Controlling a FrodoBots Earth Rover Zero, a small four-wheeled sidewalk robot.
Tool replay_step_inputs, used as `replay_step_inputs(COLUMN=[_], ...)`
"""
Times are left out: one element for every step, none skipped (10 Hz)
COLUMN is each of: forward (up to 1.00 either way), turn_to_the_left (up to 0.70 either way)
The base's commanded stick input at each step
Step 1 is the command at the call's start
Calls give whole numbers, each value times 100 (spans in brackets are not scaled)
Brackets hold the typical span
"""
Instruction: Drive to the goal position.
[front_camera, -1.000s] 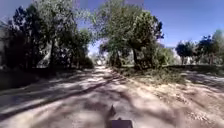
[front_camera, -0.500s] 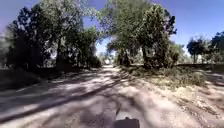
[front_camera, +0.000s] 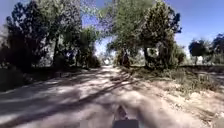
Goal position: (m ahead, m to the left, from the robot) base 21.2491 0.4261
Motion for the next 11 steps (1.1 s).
replay_step_inputs(forward=[100,100,100,100,100,100,100,100,100,100,100], turn_to_the_left=[3,3,3,3,3,3,3,3,3,3,3])
